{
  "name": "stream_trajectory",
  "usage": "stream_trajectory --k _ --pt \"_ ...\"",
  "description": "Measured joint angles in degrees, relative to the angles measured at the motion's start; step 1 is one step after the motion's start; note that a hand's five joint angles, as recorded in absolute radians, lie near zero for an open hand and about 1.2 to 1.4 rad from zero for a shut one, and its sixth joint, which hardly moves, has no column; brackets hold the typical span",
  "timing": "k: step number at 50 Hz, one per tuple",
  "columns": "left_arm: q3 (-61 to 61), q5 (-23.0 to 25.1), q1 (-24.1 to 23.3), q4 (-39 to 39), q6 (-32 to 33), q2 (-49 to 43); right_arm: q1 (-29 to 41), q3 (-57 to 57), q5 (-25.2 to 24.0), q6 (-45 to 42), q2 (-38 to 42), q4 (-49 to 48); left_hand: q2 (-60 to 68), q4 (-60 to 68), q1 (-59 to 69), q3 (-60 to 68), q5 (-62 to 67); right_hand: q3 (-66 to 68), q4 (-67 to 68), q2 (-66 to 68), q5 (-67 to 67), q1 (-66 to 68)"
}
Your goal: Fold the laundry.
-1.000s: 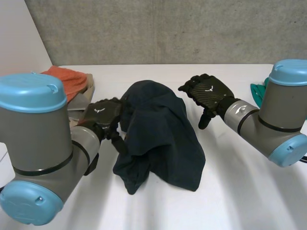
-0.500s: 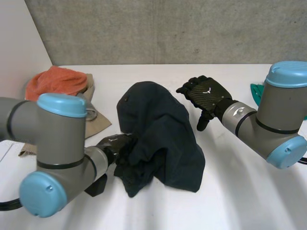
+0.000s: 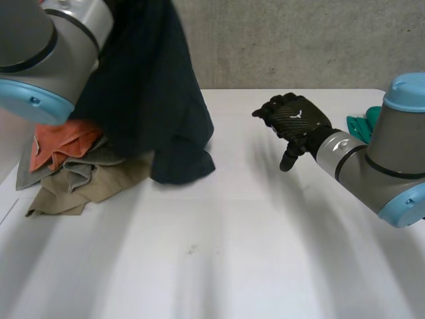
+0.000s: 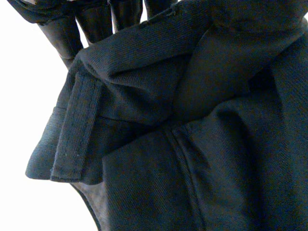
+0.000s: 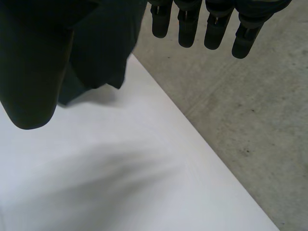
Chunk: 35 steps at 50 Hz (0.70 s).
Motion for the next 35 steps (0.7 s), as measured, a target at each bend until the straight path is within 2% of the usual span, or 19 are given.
stream_trajectory --k 3,5,7,8,11,13,17,20,23,28,29,30,35 --pt "0.1 7.5 -1.2 2.6 -1.5 -1.9 -1.0 -0.6 0.5 0.4 -0.3 -0.1 0.0 0.0 0.0 0.0 0.0 0.0 0.0 0.0 0.0 0.0" --pt "-0.5 10.3 -1.7 3.1 -2.3 -2.9 -1.4 -0.9 0.8 0.6 -0.4 -0.1 -0.7 -0.7 -0.3 -0.6 -0.2 0.0 0.0 0.0 0.0 0.0" --pt "-2.4 16.7 -2.7 3.6 -4.2 -5.5 -2.8 -1.9 2.2 1.3 -0.7 -0.1 -14.3 -13.4 -11.8 -12.6 -10.2 0.0 0.0 0.0 0.0 0.0" --pt "-3.4 18.8 -3.0 3.5 -4.7 -6.5 -3.3 -2.3 2.8 1.6 -0.7 -0.2 -27.4 -26.5 -26.5 -26.5 -22.8 0.0 0.0 0.0 0.0 0.0" --pt "-6.0 23.2 -3.7 2.9 -5.3 -8.8 -4.9 -3.4 4.4 2.3 -0.8 -0.2 -50.6 -50.3 -51.0 -49.6 -45.9 0.0 0.0 0.0 0.0 0.0" --pt "-8.1 25.4 -4.1 2.1 -4.8 -10.1 -6.2 -4.3 5.5 2.7 -0.8 -0.2 -56.1 -56.7 -54.4 -55.4 -52.4 0.0 0.0 0.0 0.0 0.0" --pt "-10.9 26.4 -4.6 1.0 -2.6 -10.7 -7.8 -5.4 6.3 3.3 -0.7 -0.1 -56.7 -57.2 -54.4 -55.8 -52.6 0.0 0.0 0.0 0.0 0.0" --pt "-12.9 25.3 -5.0 0.2 -0.4 -9.7 -8.4 -5.7 6.1 3.5 -0.7 0.0 -56.7 -57.2 -54.4 -55.8 -52.6 0.0 0.0 0.0 0.0 0.0" --pt "-14.7 22.3 -5.4 -0.4 1.3 -7.6 -8.5 -5.5 4.8 3.5 -0.6 0.1 -56.7 -57.2 -54.4 -55.8 -52.6 0.0 0.0 0.0 0.0 0.0" --pt "-18.8 12.7 -6.1 -1.1 2.6 -2.7 -7.8 -4.3 1.2 3.1 -0.8 0.5 -56.8 -57.2 -54.4 -55.8 -52.6 0.0 0.0 0.0 0.0 0.0" --pt "-18.8 12.7 -6.1 -1.1 2.6 -2.7 -7.8 -4.3 1.2 3.1 -0.8 0.5 -56.8 -57.2 -54.4 -55.8 -52.6 0.0 0.0 0.0 0.0 0.0" --pt "-20.9 8.0 -6.5 -1.5 2.8 -0.7 -7.3 -3.7 -0.9 2.7 -1.1 0.8 -56.8 -57.2 -54.4 -55.8 -52.6 0.0 0.0 0.0 0.0 0.0" --pt "-28.1 -4.4 -7.7 -2.9 3.4 3.9 -6.1 -2.1 -5.9 -0.3 -2.0 3.0 -56.8 -57.2 -54.4 -55.8 -52.6 0.0 0.0 0.0 0.0 0.0"
